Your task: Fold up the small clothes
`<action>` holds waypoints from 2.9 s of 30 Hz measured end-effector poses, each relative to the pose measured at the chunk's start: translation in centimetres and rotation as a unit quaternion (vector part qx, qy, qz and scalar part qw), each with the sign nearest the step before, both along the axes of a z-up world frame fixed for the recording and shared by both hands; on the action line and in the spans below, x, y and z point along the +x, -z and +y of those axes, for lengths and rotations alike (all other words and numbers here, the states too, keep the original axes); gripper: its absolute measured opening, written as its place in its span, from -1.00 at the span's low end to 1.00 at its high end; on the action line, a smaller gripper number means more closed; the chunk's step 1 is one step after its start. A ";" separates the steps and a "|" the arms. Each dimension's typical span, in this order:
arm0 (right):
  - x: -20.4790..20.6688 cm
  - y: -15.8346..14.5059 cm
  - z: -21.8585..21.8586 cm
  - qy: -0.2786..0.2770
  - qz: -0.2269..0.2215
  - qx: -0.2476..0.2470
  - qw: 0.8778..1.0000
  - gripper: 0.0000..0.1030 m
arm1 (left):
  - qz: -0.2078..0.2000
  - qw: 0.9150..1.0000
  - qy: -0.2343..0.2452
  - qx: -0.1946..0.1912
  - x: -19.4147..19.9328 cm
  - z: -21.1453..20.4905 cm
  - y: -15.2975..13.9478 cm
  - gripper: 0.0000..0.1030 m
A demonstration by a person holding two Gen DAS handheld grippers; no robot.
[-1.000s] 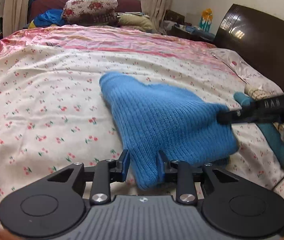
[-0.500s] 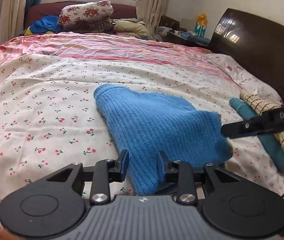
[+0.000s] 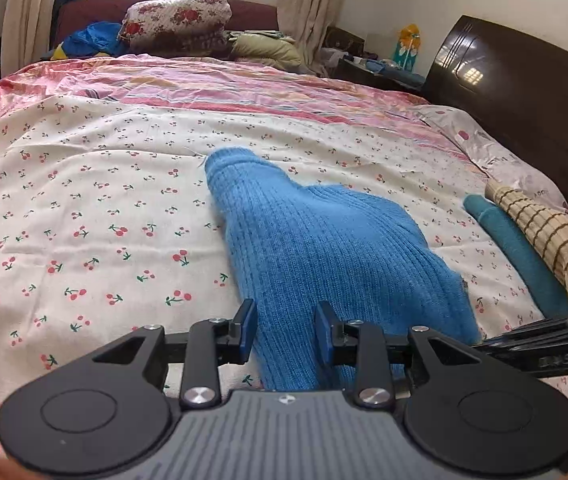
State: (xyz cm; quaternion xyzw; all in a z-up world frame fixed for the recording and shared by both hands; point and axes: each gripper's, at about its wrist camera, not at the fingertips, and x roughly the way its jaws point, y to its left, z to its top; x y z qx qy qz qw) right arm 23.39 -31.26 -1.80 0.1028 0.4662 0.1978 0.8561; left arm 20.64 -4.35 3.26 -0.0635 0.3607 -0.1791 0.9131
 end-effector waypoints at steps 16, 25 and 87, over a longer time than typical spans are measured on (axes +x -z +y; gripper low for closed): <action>9.8 -1.0 -0.7 0.092 -0.023 0.026 0.995 -0.67 | 0.022 0.998 -0.027 -0.056 3.8 1.8 0.2 -0.01; 7.9 -1.1 -3.4 0.115 -0.018 0.040 0.992 -0.48 | 0.040 0.995 -0.023 -0.091 4.6 2.1 0.6 0.08; -2.9 -5.6 1.9 0.078 -0.112 -0.015 0.991 -0.62 | 0.027 0.996 -0.073 0.050 -3.9 -0.1 -1.4 0.14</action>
